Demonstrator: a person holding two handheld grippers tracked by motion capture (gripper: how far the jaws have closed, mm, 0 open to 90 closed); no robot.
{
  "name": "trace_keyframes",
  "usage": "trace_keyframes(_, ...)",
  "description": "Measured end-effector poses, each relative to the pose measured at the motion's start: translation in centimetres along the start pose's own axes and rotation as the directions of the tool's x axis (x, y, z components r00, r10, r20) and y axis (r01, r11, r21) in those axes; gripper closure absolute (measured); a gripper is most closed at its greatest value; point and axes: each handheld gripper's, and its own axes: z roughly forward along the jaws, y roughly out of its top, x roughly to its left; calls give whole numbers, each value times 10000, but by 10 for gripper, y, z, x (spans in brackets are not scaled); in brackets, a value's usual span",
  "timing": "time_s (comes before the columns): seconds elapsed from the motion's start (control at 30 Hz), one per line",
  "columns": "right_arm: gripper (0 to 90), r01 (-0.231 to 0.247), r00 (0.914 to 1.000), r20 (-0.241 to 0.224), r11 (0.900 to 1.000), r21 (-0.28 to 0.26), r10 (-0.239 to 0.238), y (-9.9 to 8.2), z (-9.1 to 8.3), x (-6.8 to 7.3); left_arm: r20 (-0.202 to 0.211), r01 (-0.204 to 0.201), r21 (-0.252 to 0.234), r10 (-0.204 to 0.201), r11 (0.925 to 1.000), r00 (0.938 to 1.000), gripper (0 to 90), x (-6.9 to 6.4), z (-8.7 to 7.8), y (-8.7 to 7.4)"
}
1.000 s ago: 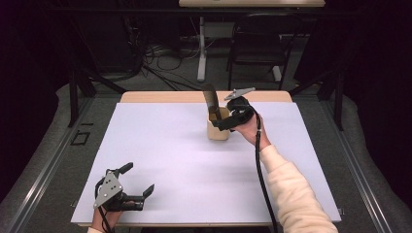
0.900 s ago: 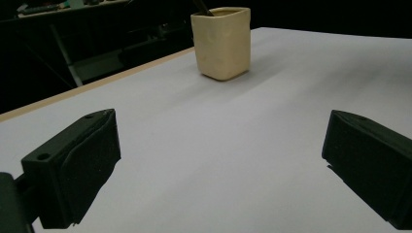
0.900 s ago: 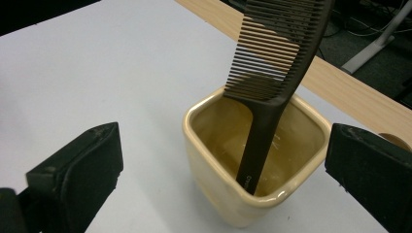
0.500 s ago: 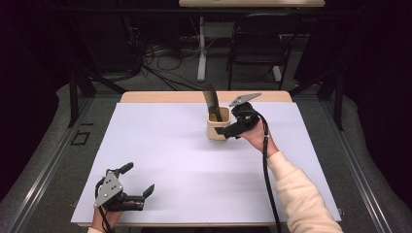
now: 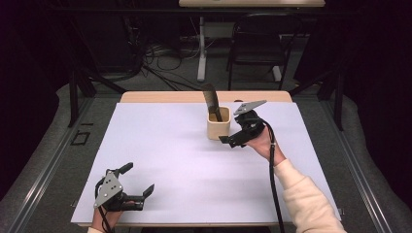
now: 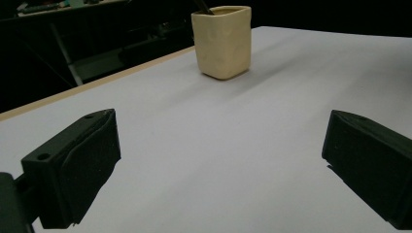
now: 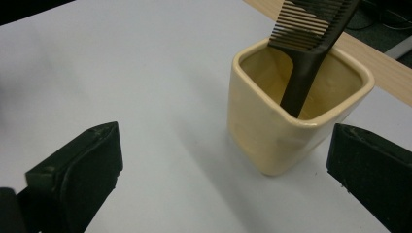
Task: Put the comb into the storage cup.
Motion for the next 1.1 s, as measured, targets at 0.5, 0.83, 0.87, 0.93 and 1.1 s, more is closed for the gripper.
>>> trace_keyframes(0.5, 0, -16, 10000, -70, 9999, 160, 17, -26, -17, 10, -22, 33, 7, -33, 10000, 10000, 3, 0, 0, 0)
trace_keyframes(0.83, 0, -52, 9999, -159, 9995, 298, 57, -45, -26, 18, -2, -1, 21, 1, 10000, 10000, 3, 0, 0, 0)
trace_keyframes(0.87, 0, -51, 9999, -149, 9996, 295, 55, -47, -26, 19, 2, 7, 15, -7, 10000, 10000, 3, 0, 0, 0)
trace_keyframes(0.93, 0, -42, 9998, -200, 9994, 341, 49, -52, -27, 21, 0, 2, 5, -2, 10000, 10000, 3, 0, 0, 0)
trace_keyframes(1.1, 0, -51, 9998, -207, 9991, 430, 60, -63, -30, 27, -4, -3, 8, 3, 10000, 10000, 3, 0, 0, 0)
